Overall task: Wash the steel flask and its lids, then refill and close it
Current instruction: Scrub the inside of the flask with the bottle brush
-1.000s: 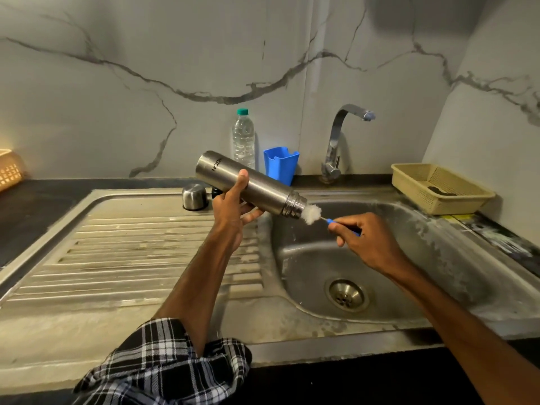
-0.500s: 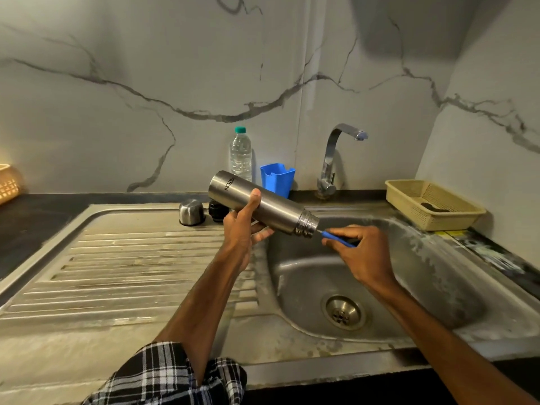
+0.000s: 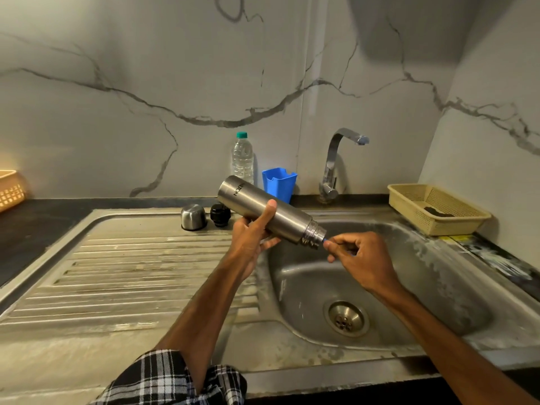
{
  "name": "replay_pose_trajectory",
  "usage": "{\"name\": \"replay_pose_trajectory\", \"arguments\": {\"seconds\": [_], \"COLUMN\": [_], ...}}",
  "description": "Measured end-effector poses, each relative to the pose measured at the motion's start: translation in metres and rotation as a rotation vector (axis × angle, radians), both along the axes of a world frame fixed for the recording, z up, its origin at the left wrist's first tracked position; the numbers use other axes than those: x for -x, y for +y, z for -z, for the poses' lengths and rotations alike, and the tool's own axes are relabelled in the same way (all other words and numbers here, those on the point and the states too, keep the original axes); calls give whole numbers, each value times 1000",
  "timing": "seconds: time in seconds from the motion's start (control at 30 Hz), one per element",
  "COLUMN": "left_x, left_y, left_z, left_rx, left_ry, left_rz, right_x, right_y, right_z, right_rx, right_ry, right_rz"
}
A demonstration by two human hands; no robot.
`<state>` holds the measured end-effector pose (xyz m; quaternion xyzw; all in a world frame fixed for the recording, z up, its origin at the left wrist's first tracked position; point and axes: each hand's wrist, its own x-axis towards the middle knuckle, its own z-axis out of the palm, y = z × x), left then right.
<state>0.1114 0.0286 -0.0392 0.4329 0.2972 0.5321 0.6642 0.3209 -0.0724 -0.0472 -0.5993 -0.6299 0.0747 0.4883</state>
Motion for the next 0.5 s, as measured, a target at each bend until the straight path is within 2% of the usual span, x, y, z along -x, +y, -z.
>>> {"name": "replay_pose_trajectory", "arguments": {"seconds": [0.23, 0.5], "left_x": [7, 0], "left_y": [8, 0], "left_z": [1, 1], "left_rx": [7, 16], "left_ry": [-18, -53], "left_rz": [16, 145], "right_x": [-14, -12], "right_y": [-4, 3], "right_z": [-3, -1], "right_rx": [123, 139], "right_ry": [132, 211], "right_rz": [-66, -20]}}
